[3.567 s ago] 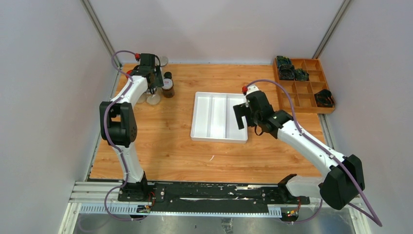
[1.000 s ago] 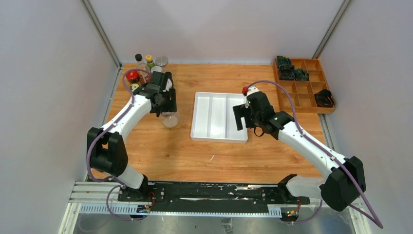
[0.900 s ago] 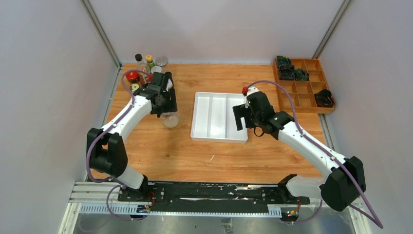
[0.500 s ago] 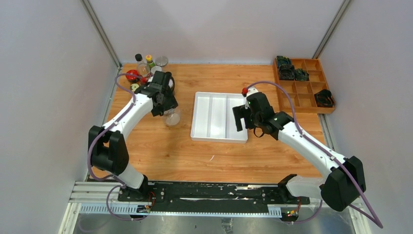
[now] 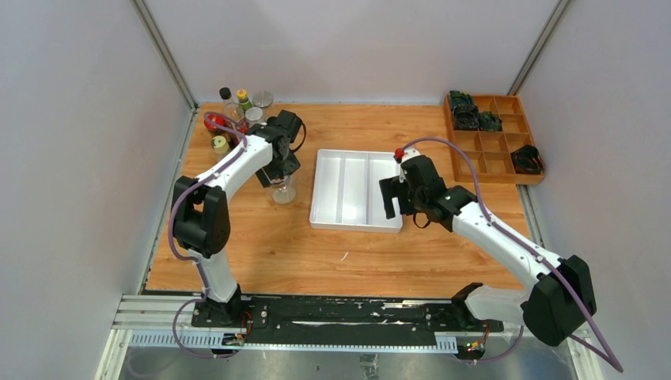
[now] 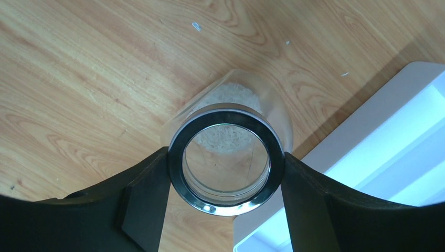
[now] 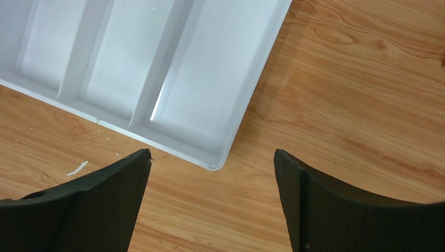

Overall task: Organize the condiment bottles
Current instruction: Place the bottle at the center of the board.

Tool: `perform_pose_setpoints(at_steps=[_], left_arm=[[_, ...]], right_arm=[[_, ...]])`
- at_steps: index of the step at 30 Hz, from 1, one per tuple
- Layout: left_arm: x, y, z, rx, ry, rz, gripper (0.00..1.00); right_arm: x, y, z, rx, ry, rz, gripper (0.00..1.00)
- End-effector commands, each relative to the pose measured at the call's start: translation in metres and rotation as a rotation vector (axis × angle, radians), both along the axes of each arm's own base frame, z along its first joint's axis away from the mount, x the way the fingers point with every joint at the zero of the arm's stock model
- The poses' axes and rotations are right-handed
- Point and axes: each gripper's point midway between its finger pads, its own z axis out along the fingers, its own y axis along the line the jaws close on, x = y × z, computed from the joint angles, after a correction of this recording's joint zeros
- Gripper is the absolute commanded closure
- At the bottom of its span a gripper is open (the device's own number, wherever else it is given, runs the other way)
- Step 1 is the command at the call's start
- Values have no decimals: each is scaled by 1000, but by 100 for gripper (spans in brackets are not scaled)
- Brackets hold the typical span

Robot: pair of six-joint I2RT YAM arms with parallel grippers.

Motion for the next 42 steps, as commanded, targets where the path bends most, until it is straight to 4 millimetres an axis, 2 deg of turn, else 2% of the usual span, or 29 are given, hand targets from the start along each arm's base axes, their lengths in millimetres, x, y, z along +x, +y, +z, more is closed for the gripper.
perform_pose_setpoints(at_steps=[1,10,20,26,33,37,42], left_arm=[[-10,-1,-20,51,64,57,96],[-11,-27,-42,41,120,31,91],[-18,-43,-48,-22,135,71,86],[-19,-58,-40,-67,127,50,72],[-20,-63,-30,-99,115,35,61],[-21,-65,-28,-109,118,21,56],[-16,-74,-14,-147,102,-35,48]], right_arm=[[-7,0,-2,14,9,1,7],[-9,0,-6,15,19,4,7],[-12,-2,-10,14,21,5,7],[-13,0,-10,20,24,16,7],[-15,3,-12,29,34,28,6],[-15,7,-14,39,47,41,3],[-17,9,-18,39,63,57,0]])
